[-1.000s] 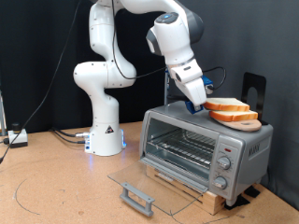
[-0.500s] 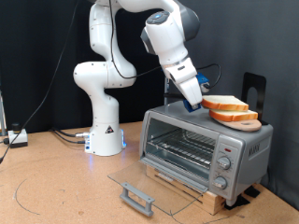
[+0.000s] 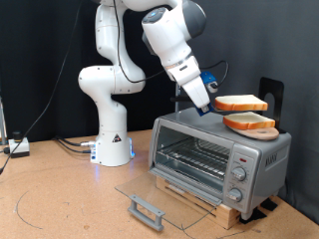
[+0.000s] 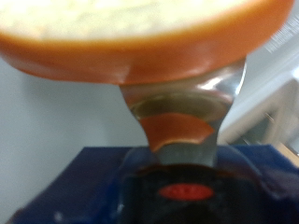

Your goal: Make a piece of toast with the oven

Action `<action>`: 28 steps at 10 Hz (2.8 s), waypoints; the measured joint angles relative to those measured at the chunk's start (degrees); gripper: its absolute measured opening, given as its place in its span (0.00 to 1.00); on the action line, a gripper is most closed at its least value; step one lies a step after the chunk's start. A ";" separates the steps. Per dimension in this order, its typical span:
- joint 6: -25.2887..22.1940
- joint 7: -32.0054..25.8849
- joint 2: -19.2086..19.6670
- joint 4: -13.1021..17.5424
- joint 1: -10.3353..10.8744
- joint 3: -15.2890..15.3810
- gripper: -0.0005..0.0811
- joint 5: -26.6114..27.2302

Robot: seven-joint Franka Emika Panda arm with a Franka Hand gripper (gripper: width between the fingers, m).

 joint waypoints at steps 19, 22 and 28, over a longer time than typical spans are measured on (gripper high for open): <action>-12.61 -24.43 3.19 0.87 -14.73 -24.23 0.50 -14.63; -12.70 -25.68 4.16 0.89 -15.01 -24.53 0.50 -15.02; 0.94 -28.21 8.40 -6.32 -13.41 -18.80 0.50 -15.13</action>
